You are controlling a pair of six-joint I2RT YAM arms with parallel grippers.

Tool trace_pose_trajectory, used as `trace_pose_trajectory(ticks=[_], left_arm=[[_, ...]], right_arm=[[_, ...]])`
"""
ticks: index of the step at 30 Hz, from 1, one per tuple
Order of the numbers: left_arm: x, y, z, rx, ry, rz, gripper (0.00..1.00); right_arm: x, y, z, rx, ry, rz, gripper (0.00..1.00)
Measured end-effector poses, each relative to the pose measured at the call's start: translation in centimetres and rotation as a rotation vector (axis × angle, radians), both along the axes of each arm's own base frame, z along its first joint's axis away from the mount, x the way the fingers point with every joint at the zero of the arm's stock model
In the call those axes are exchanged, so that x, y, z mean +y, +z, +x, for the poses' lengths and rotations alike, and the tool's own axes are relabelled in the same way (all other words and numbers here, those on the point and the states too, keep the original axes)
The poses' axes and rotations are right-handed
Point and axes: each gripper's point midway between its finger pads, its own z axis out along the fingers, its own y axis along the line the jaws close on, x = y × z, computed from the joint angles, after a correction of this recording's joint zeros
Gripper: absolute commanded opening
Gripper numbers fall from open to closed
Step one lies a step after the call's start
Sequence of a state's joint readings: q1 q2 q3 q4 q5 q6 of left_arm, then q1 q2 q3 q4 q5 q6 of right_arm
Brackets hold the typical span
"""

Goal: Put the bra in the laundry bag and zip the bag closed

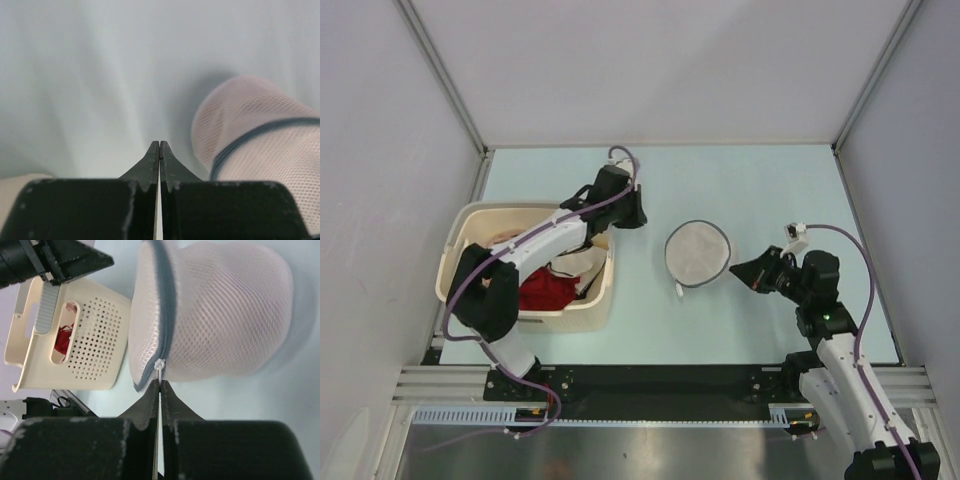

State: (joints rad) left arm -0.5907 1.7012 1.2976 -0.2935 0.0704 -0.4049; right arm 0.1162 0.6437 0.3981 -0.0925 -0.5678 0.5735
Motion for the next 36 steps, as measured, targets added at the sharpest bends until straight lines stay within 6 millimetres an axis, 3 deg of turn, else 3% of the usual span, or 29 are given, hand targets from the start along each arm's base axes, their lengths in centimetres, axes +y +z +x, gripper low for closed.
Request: trace_pose_trajectory(ticks=[3,4,5,7,8,11,15,18,20,22,24,28,31,33,36], left_arm=[[2.3,-0.8,-1.0,0.057,0.163,-0.069,0.01],[2.5,-0.9,-1.6,0.066,0.175,-0.082,0.06],[2.3,-0.7,-2.4,0.068,0.165,-0.099,0.21],[0.8,0.5,-3.6,0.006,0.068,-0.102,0.41],[-0.4,1.5,-4.2,-0.046,-0.006,-0.106,0.57],[-4.9,5.3,-6.8,-0.229,-0.309,-0.099,0.71],[-8.6,11.8,-8.3,-0.465,-0.575,-0.097,0.69],[-9.5,16.2,-7.6,-0.587,-0.612,-0.119,0.62],[-9.7,17.5,-7.8,-0.634,-0.63,-0.134,0.62],[-10.1,17.0,-8.4,-0.667,-0.641,-0.134,0.67],[-10.5,14.7,-10.1,-0.705,-0.669,-0.097,0.68],[-12.0,7.9,-16.6,-0.813,-0.809,0.025,0.74],[-12.6,4.5,-20.2,-0.918,-0.893,0.108,0.73],[-12.8,4.2,-20.1,-0.99,-0.885,0.153,0.73],[-13.3,5.6,-18.3,-1.101,-0.803,0.197,0.74]], right_arm=[[-0.4,-0.5,-0.6,0.021,-0.034,0.008,0.0],[-0.5,-0.5,-0.5,0.024,-0.039,0.009,0.0],[-0.6,-0.5,-0.4,0.024,-0.04,0.009,0.0],[-0.6,-0.4,-0.2,0.04,-0.032,0.008,0.0],[-0.4,-0.4,0.0,0.048,-0.021,0.008,0.0],[-0.1,0.2,0.3,0.051,0.021,-0.002,0.0],[0.2,2.0,0.8,0.012,0.054,-0.013,0.0],[0.3,2.7,0.8,-0.002,0.063,-0.009,0.0],[0.4,2.8,0.8,0.007,0.067,0.001,0.0],[0.5,2.6,0.7,0.038,0.065,0.017,0.0],[0.7,2.3,0.6,0.075,0.058,0.04,0.0],[0.8,2.3,0.0,0.143,0.04,0.089,0.0],[0.9,2.6,-0.5,0.174,0.024,0.123,0.0],[1.0,2.7,-0.8,0.194,0.017,0.142,0.0],[1.1,2.6,-1.1,0.243,0.008,0.172,0.07]])
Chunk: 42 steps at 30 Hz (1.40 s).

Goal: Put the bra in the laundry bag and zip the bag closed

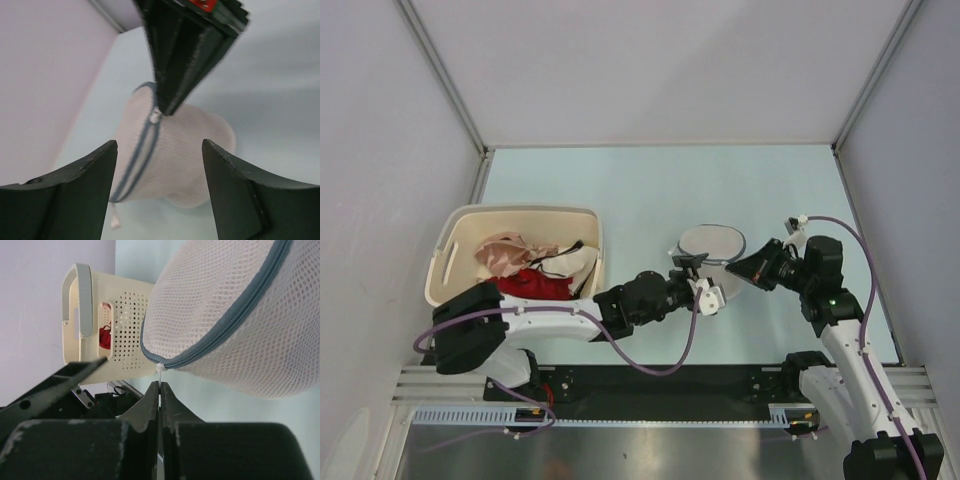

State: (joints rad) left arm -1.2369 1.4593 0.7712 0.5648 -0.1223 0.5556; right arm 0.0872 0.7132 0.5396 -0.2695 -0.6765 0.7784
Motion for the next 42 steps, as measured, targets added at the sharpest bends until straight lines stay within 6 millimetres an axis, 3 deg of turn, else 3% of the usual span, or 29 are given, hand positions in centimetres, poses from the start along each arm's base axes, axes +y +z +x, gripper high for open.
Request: trace_pose_trajectory(ticks=[3,6,7,10,13,18,22,26,32,33,35,36,41,42], left_arm=[[-0.2,0.9,1.4,-0.069,0.058,-0.033,0.73],[-0.4,1.1,1.9,-0.102,0.073,-0.039,0.7],[-0.4,1.2,1.9,-0.108,0.071,-0.039,0.69],[-0.6,1.5,1.7,-0.117,0.051,-0.048,0.67],[-0.5,1.8,1.2,-0.098,0.033,-0.062,0.66],[1.1,4.0,-0.1,0.074,0.045,-0.155,0.65],[1.7,6.9,-1.7,0.35,0.064,-0.283,0.64],[1.9,6.9,-4.3,0.618,0.033,-0.353,0.64],[1.0,1.6,-8.6,0.952,0.03,-0.253,0.64],[0.6,0.4,-9.6,0.999,0.039,-0.222,0.6],[0.3,-1.8,-10.7,1.066,0.07,-0.171,0.57],[0.2,-2.9,-11.1,1.098,0.094,-0.149,0.57],[-0.2,-7.9,-11.0,1.192,0.262,-0.065,0.52],[-0.3,-8.5,-10.8,1.198,0.295,-0.059,0.52]], right_arm=[[0.2,-0.1,-0.4,0.045,-0.004,0.025,0.13],[0.2,-0.2,-0.6,0.07,-0.007,0.039,0.38],[0.2,-0.2,-0.6,0.078,-0.009,0.043,0.52],[0.2,-0.4,-0.8,0.104,-0.021,0.051,0.78],[-0.2,-0.7,-0.7,0.125,-0.053,0.045,0.92],[-1.4,-0.9,-0.4,0.15,-0.123,-0.016,0.87],[-2.1,-0.2,0.2,0.138,-0.118,-0.107,0.86],[-3.1,0.5,0.4,0.087,-0.096,-0.227,0.86],[-2.6,-0.2,0.3,0.06,-0.005,-0.258,0.75],[-2.2,-0.7,0.4,0.072,0.017,-0.257,0.69],[-2.0,-2.0,0.5,0.108,0.041,-0.265,0.67],[-1.8,-2.7,0.4,0.129,0.052,-0.267,0.6],[-1.3,-3.5,0.1,0.157,0.066,-0.257,0.45],[-1.2,-3.4,0.1,0.153,0.064,-0.252,0.38]])
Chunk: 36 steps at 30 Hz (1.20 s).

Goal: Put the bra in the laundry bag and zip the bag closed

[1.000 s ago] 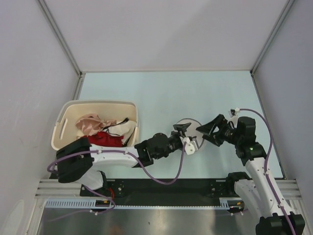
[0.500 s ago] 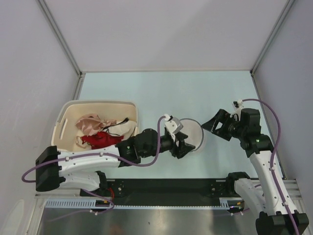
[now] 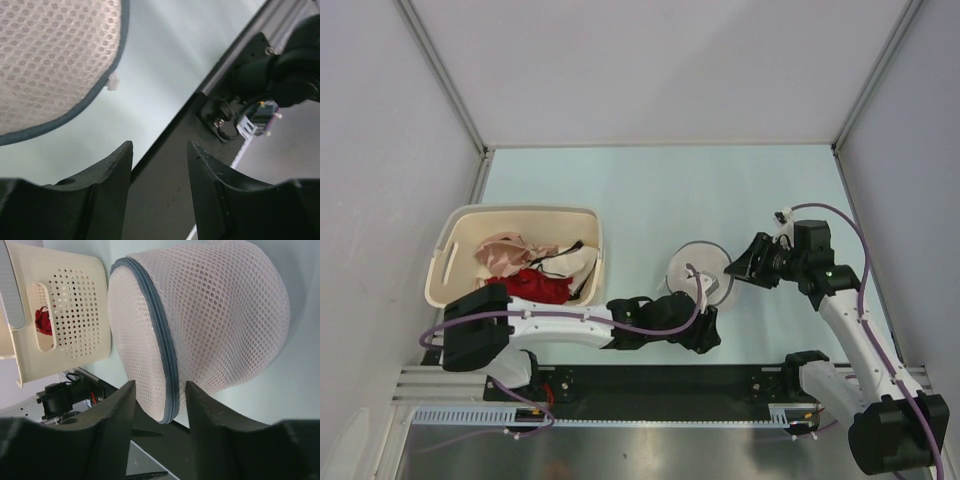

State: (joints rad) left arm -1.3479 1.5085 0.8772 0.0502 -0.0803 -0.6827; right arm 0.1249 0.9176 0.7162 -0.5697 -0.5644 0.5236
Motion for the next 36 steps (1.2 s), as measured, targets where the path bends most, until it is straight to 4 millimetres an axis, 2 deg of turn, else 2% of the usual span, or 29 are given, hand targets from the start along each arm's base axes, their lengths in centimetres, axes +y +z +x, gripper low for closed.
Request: trace_pose_trajectory(ticks=[5,7,8,11,15,21,24,25,31,36], left_arm=[[0.4,-1.1,1.4,-0.013,0.118,0.044,0.55],[0.6,-1.0,2.3,-0.038,0.162,0.047,0.6],[0.7,-0.9,2.7,-0.052,0.182,0.047,0.67],[1.3,-0.3,3.8,-0.087,0.24,0.04,0.69],[1.6,1.0,4.6,-0.105,0.289,0.011,0.67],[1.8,1.1,5.2,-0.104,0.333,0.004,0.64],[2.0,1.1,5.7,-0.109,0.349,0.006,0.58],[2.1,1.1,5.9,-0.112,0.357,0.008,0.55],[2.2,2.3,7.9,-0.123,0.411,0.002,0.49],[1.8,2.9,8.7,-0.127,0.429,-0.01,0.48]], right_arm=[[0.4,-0.2,-0.1,0.013,-0.033,0.043,0.18],[0.5,-0.7,-0.3,0.043,-0.059,0.066,0.1],[0.5,-0.9,-0.4,0.055,-0.068,0.073,0.05],[0.6,-0.9,-0.4,0.082,-0.096,0.098,0.0],[0.6,-0.6,0.0,0.109,-0.145,0.129,0.0],[0.5,-0.3,0.7,0.143,-0.231,0.202,0.0],[0.4,-0.2,0.9,0.163,-0.262,0.228,0.0],[0.4,-0.1,1.0,0.165,-0.269,0.236,0.0],[0.5,0.4,1.3,0.169,-0.284,0.264,0.0],[0.5,0.4,1.4,0.163,-0.287,0.271,0.0]])
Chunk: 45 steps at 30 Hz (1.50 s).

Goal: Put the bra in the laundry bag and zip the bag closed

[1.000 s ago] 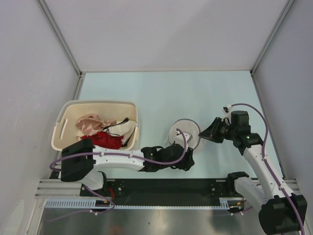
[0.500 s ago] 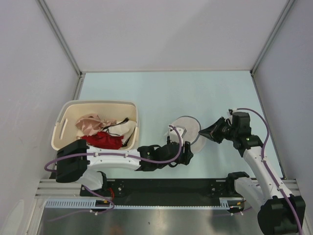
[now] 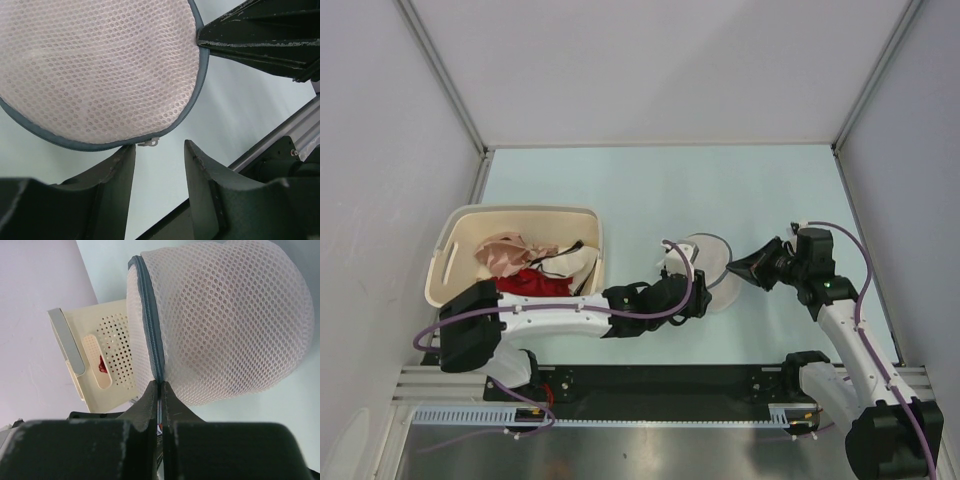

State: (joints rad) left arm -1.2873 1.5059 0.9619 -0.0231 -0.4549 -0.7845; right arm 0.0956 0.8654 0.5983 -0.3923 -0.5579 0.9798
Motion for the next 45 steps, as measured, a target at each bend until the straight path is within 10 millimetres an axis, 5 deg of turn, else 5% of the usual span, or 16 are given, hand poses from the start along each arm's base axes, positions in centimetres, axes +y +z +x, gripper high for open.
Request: trace_pose_trajectory(ticks=[5,13,27,35,37,42,45], left_arm=[[0.0,-0.2,0.3,0.001,0.009,0.016,0.43],[1.5,-1.1,1.6,-0.006,0.053,0.076,0.0],[6.6,-3.1,4.7,-0.098,0.031,0.24,0.0],[4.5,-2.7,1.4,-0.146,-0.289,0.177,0.0],[3.0,-2.2,-0.1,-0.14,-0.377,0.124,0.0],[-1.8,-0.8,-3.1,-0.128,-0.546,-0.014,0.0],[-4.2,-0.5,-3.3,-0.114,-0.569,-0.05,0.0]], right_arm=[[0.1,0.0,-0.1,0.005,0.001,0.014,0.0],[0.6,-0.2,-0.6,0.008,0.034,0.04,0.0],[0.0,0.1,-1.7,-0.044,0.112,0.058,0.0],[-0.7,-0.4,-0.1,-0.038,0.161,0.004,0.01],[-0.9,0.3,1.2,-0.06,0.179,-0.047,0.11],[0.2,2.4,5.2,-0.144,0.253,-0.186,0.55],[0.3,1.5,6.4,-0.144,0.262,-0.239,0.76]])
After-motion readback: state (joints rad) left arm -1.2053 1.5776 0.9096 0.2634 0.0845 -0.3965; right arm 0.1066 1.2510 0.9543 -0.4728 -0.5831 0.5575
